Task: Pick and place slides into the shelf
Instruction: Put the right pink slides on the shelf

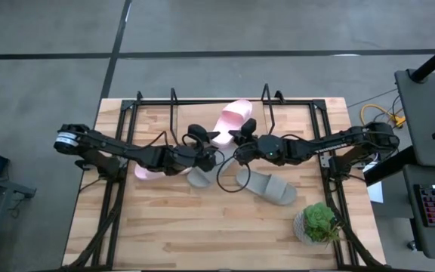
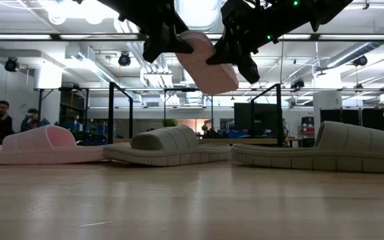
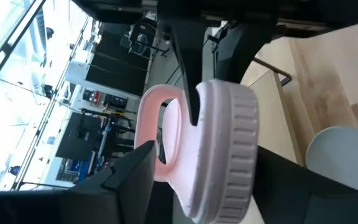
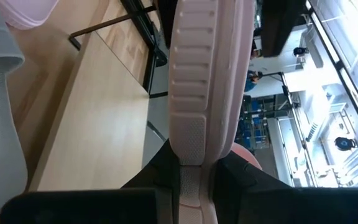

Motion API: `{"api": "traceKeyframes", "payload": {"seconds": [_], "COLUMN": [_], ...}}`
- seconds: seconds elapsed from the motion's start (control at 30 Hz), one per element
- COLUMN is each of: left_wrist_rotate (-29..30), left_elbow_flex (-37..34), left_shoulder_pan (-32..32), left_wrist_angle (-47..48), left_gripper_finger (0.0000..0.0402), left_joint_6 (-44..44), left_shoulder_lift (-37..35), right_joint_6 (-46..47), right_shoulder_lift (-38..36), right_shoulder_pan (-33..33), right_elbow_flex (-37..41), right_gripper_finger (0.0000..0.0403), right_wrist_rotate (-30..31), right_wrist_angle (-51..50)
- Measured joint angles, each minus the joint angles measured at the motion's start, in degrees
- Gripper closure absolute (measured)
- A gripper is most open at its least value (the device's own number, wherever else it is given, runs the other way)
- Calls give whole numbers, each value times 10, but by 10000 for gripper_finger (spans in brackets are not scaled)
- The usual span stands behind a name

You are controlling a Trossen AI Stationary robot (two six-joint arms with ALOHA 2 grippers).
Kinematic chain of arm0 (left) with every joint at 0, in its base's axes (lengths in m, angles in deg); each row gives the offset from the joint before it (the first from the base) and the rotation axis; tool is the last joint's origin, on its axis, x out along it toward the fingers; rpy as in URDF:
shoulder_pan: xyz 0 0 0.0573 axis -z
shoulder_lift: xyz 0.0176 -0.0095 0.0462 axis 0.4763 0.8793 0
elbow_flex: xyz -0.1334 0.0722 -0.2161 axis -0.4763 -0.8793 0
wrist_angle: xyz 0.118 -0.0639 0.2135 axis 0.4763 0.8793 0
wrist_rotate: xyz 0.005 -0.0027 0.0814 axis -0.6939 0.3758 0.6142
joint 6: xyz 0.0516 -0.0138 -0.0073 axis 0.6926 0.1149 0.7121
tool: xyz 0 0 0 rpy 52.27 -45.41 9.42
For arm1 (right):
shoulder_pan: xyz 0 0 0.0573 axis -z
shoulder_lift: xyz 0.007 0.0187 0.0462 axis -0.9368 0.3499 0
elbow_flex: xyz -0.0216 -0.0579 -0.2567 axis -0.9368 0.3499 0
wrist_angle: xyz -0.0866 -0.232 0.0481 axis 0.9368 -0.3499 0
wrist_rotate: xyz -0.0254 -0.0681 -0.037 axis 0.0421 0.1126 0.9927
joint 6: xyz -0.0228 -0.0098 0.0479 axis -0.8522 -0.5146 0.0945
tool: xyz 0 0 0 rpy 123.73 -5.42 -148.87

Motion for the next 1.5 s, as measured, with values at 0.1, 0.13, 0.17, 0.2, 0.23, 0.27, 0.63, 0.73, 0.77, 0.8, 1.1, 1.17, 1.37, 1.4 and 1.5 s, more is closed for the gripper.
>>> {"api": "traceKeyframes", "payload": {"seconds": [0.1, 0.13, 0.17, 0.2, 0.23, 0.27, 0.63, 0.73, 0.77, 0.8, 1.1, 1.17, 1.37, 1.4, 1.5], "left_wrist_rotate": [-1, -2, -2, -2, -3, -4, 29, 94, 109, 124, 173, 185, 205, 205, 204], "left_elbow_flex": [0, 0, 0, 0, 0, -1, -1, -1, -1, -1, -26, -28, -29, -29, -29], "left_shoulder_pan": [0, 0, 0, -1, -2, -2, -1, -1, -1, -1, 3, 3, 4, 4, 5], "left_wrist_angle": [1, 1, 1, 2, 2, 3, -5, 3, 1, 1, 40, 66, 156, 172, 224], "left_gripper_finger": [230, 248, 265, 283, 302, 320, 362, 362, 362, 362, 362, 362, 362, 362, 363], "left_joint_6": [3, 4, 4, 4, 5, 5, 30, 28, 29, 29, -37, -69, -184, -201, -261], "left_shoulder_lift": [0, 0, 0, 0, 0, 0, 1, 1, 1, 1, 1, 2, 3, 3, 3], "right_joint_6": [0, 0, -1, -2, -2, -2, 30, 37, 40, 45, 159, 182, 236, 241, 252], "right_shoulder_lift": [0, 0, 0, 0, 0, 0, -1, -11, -15, -19, -85, -104, -142, -146, -150], "right_shoulder_pan": [0, 0, 0, 0, 0, 0, 2, 0, 0, 0, 1, 1, 1, 1, 1], "right_elbow_flex": [0, 0, 0, 0, 0, 0, 0, 0, 0, 0, 0, 0, 0, 0, 0], "right_gripper_finger": [356, 356, 356, 356, 356, 356, 287, 238, 225, 215, 192, 193, 196, 196, 196], "right_wrist_rotate": [1, 2, 2, 2, 3, 3, 9, 39, 51, 62, 88, 85, 79, 79, 79], "right_wrist_angle": [3, 5, 8, 10, 10, 10, 46, 51, 51, 50, 41, 30, -12, -18, -32]}}
